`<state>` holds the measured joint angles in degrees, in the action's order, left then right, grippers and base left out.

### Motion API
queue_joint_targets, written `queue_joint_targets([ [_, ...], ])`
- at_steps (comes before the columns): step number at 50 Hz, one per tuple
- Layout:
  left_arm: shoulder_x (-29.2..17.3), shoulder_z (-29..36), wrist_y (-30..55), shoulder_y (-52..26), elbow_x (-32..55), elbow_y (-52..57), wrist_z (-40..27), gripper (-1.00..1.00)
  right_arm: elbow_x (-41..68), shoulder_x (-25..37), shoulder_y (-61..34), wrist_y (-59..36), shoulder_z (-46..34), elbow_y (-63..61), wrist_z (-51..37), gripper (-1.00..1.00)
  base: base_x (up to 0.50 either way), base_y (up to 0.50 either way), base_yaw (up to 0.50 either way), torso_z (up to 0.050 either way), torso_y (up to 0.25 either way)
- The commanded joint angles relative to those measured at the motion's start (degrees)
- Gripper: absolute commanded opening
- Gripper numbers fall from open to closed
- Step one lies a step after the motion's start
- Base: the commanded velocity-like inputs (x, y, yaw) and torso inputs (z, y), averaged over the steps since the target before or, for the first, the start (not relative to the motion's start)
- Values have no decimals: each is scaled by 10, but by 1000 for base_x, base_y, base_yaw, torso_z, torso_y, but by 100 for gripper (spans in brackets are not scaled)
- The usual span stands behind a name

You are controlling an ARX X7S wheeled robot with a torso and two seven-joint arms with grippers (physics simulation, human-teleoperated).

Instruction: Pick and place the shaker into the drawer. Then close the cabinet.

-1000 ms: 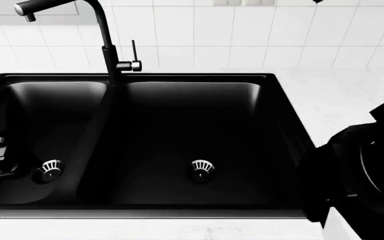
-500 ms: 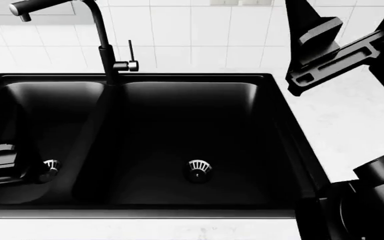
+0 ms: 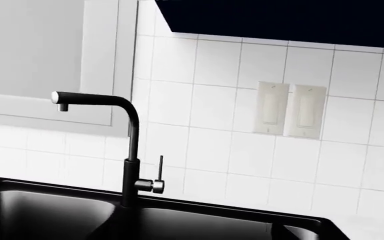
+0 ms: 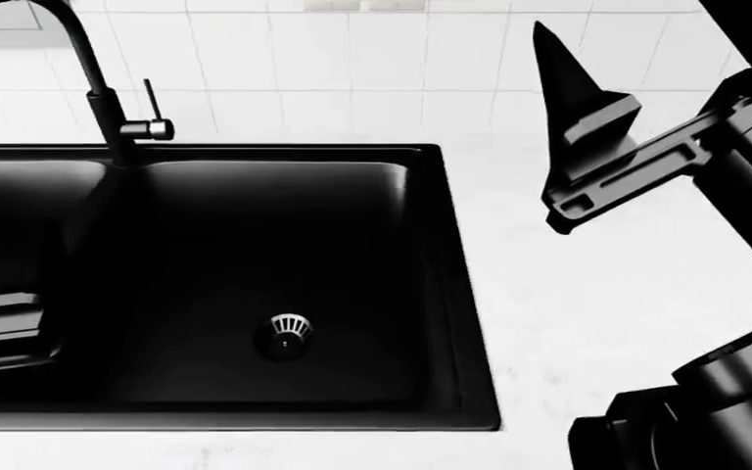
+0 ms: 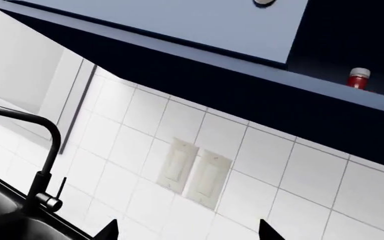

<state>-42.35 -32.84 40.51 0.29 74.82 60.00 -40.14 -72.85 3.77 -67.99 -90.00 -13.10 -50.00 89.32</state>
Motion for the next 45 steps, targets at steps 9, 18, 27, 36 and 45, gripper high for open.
queue_joint_targets([
  [9,24,9,-36,-24,-9,-52,21,100,1,-3,1,0,2,6,7,100,43,-500,0,0,0],
  [18,25,7,-39,-19,-10,-50,22,100,0,-4,2,0,0,7,7,100,53,-500,0,0,0],
  [27,27,1,-44,-10,-14,-53,28,100,-2,-4,2,0,-2,7,7,100,56,-500,0,0,0],
  [36,30,-4,-48,2,-18,-53,35,100,-6,-6,5,0,-4,4,7,100,54,-500,0,0,0],
  [45,32,-5,-50,10,-17,-49,35,100,-9,-8,11,0,-4,0,7,100,56,-500,0,0,0],
])
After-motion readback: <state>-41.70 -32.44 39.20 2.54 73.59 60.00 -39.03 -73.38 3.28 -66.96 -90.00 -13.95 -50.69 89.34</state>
